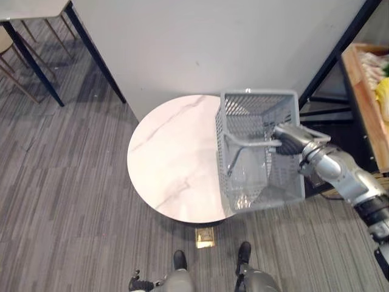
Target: Pick vegetable in the basket
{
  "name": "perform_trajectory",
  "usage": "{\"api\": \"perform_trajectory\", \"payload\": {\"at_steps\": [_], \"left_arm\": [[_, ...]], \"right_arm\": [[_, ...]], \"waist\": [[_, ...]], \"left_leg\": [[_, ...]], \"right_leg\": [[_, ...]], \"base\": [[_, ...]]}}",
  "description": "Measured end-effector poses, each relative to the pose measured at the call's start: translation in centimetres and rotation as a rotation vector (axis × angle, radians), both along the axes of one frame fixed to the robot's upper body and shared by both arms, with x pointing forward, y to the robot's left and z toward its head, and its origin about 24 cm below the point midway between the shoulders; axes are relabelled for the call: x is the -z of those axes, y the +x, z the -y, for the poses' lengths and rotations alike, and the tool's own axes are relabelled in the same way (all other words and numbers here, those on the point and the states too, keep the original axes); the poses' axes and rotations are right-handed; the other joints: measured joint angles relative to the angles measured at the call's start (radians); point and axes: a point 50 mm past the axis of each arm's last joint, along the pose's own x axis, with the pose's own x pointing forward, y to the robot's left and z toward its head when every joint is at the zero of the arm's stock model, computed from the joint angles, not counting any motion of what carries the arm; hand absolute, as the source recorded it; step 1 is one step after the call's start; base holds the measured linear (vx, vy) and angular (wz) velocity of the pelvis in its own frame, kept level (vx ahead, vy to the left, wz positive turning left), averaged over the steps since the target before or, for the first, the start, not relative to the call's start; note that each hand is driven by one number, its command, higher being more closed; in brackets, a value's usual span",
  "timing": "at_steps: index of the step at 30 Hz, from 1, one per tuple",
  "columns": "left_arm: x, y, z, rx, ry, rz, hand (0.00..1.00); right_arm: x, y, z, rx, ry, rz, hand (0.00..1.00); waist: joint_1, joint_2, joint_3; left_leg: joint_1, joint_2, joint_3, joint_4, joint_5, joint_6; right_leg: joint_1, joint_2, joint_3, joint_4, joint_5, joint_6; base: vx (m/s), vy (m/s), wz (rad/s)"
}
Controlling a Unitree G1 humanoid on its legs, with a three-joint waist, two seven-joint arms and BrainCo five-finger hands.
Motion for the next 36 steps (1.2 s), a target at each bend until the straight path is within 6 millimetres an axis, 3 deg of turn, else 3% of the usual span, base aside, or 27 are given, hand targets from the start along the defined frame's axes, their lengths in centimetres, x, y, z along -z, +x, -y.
{"api": "perform_trajectory", "payload": {"at_steps": [3, 10, 19, 24, 26, 28, 32, 34, 35, 36], "left_arm": [[0.3, -1.3, -0.4, -0.017, 0.008, -0.047, 0.0], [0.9, -4.6, -0.5, -0.039, 0.021, -0.15, 0.0], [1.1, -5.7, -0.2, -0.024, 0.039, -0.21, 0.0], [1.3, -6.5, 0.2, -0.053, 0.022, -0.23, 0.0], [1.3, -6.7, 0.3, -0.063, 0.018, -0.233, 0.0], [1.3, -6.9, 0.4, -0.03, 0.028, -0.244, 0.0], [1.1, -6.3, -0.3, 0.038, 0.077, -0.25, 0.0], [1.0, -5.6, -0.9, 0.081, 0.102, -0.251, 0.0], [0.9, -4.9, -1.1, 0.082, 0.106, -0.236, 0.0], [1.0, -5.1, -1.0, 0.061, 0.093, -0.245, 0.0]], "right_arm": [[1.8, -1.6, -0.3, -0.052, -0.023, -0.091, 1.0], [5.0, -4.3, 0.2, -0.07, -0.019, -0.22, 1.0], [7.1, -5.5, 0.8, -0.032, -0.023, -0.318, 1.0], [7.3, -5.6, 1.9, 0.037, 0.007, -0.329, 1.0], [7.3, -5.6, 2.6, 0.075, 0.025, -0.324, 1.0], [7.4, -6.0, 3.7, 0.124, 0.043, -0.317, 1.0], [8.5, -6.8, 4.2, 0.204, 0.087, -0.296, 1.0], [9.4, -7.4, 4.1, 0.231, 0.111, -0.303, 1.0], [9.7, -7.5, 3.8, 0.229, 0.128, -0.311, 1.0], [9.7, -7.4, 3.2, 0.22, 0.152, -0.304, 1.0]], "waist": [[-0.002, -0.006, -0.026], [-0.042, 0.0, -0.08], [-0.05, 0.013, -0.102], [-0.05, 0.02, -0.108], [-0.05, 0.021, -0.109], [-0.066, 0.026, -0.11], [-0.096, 0.016, -0.103], [-0.108, 0.007, -0.098], [-0.104, -0.005, -0.091], [-0.095, 0.028, -0.092]], "left_leg": [[0.004, -0.003, 0.003, -0.003, 0.0, 0.0], [0.019, -0.004, 0.012, -0.024, 0.006, -0.009], [0.044, -0.005, 0.031, -0.042, 0.007, -0.012], [0.062, -0.011, 0.059, -0.049, -0.001, -0.012], [0.045, -0.004, 0.078, 0.022, -0.049, -0.006], [-0.007, 0.03, 0.081, 0.195, -0.143, 0.004], [-0.028, 0.06, 0.111, 0.349, -0.238, 0.015], [-0.033, 0.071, 0.149, 0.404, -0.28, 0.022], [-0.034, 0.086, 0.202, 0.438, -0.302, 0.039], [-0.03, 0.135, 0.288, 0.427, -0.303, 0.063]], "right_leg": [[0.003, -0.002, 0.005, -0.008, -0.003, 0.005], [0.005, 0.0, 0.013, -0.008, -0.001, 0.009], [0.012, 0.005, 0.031, -0.009, -0.001, 0.009], [0.012, 0.004, 0.054, -0.008, -0.002, 0.01], [-0.004, -0.002, 0.076, 0.03, -0.025, 0.017], [-0.047, -0.008, 0.093, 0.153, -0.086, 0.027], [-0.078, -0.008, 0.141, 0.24, -0.1, 0.032], [-0.089, -0.006, 0.17, 0.241, -0.079, 0.042], [-0.122, 0.01, 0.173, 0.239, -0.022, 0.028], [-0.123, 0.034, 0.156, 0.165, 0.096, -0.011]], "base": [[-0.05, -0.015, -0.04], [-0.01, -0.009, -0.04], [0.01, -0.004, -0.05], [0.02, 0.005, -0.12], [0.02, 0.033, -0.28], [0.01, 0.045, -0.22], [-0.01, 0.113, -0.35], [-0.09, 0.136, -0.67], [-0.23, 0.12, -1.41], [-0.3, 0.131, -1.78]]}}
